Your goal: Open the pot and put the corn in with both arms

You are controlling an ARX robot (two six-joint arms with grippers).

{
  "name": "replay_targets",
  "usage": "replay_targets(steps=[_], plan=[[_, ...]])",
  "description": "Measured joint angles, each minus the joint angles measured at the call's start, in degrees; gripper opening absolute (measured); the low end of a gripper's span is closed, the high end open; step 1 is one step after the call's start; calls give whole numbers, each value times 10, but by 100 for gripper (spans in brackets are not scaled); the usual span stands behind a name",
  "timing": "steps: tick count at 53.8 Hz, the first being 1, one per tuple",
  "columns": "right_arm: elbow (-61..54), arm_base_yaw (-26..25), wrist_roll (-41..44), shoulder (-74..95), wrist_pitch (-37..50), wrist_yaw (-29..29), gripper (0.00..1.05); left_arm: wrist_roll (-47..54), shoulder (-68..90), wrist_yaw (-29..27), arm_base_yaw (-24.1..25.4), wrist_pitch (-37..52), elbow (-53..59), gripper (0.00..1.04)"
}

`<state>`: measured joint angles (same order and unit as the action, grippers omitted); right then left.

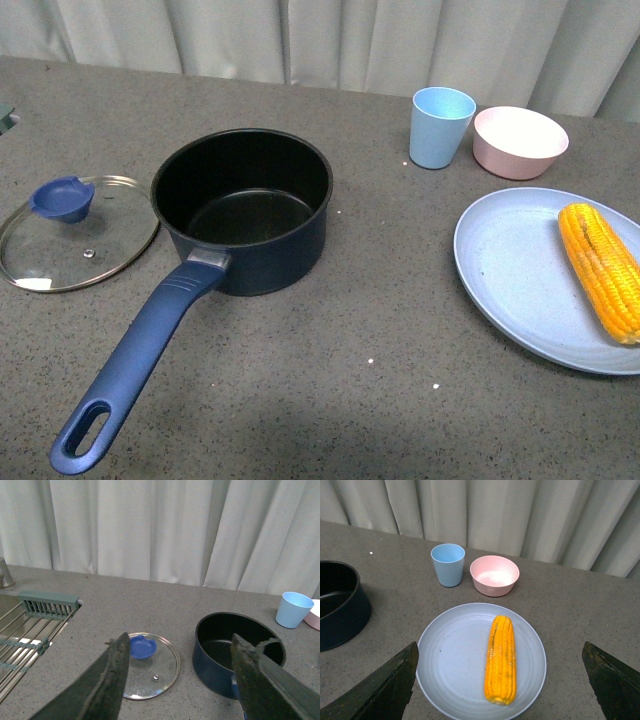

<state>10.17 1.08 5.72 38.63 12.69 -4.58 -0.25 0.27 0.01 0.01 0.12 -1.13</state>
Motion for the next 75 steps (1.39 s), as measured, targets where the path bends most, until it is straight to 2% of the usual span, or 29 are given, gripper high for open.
replay_targets(steps=[4,9,11,18,27,43,60,62,68,70,75], plan=[[37,4,6,120,51,19,96,0,0,0,0,0,0,82],[83,4,6,250,56,47,96,0,0,0,0,0,0,99],[104,3,4,307,54,63,96,1,0,0,0,0,0,100],[173,4,-12,459,38,94,96,0,0,0,0,0,0,98],[231,5,-35,558,14,126,96,0,0,0,0,0,0,98],[320,15,-79,673,-32,137,96,0,0,0,0,0,0,98],[356,27,-113,734,-54,138,96,0,0,0,0,0,0,98],[357,28,-115,736,-54,138,93,0,0,0,0,0,0,98],[357,29,-117,742,-54,137,78,0,0,0,0,0,0,98],[357,29,-118,743,-54,135,69,0,0,0,0,0,0,98],[357,29,-120,744,-54,135,55,0,0,0,0,0,0,98]])
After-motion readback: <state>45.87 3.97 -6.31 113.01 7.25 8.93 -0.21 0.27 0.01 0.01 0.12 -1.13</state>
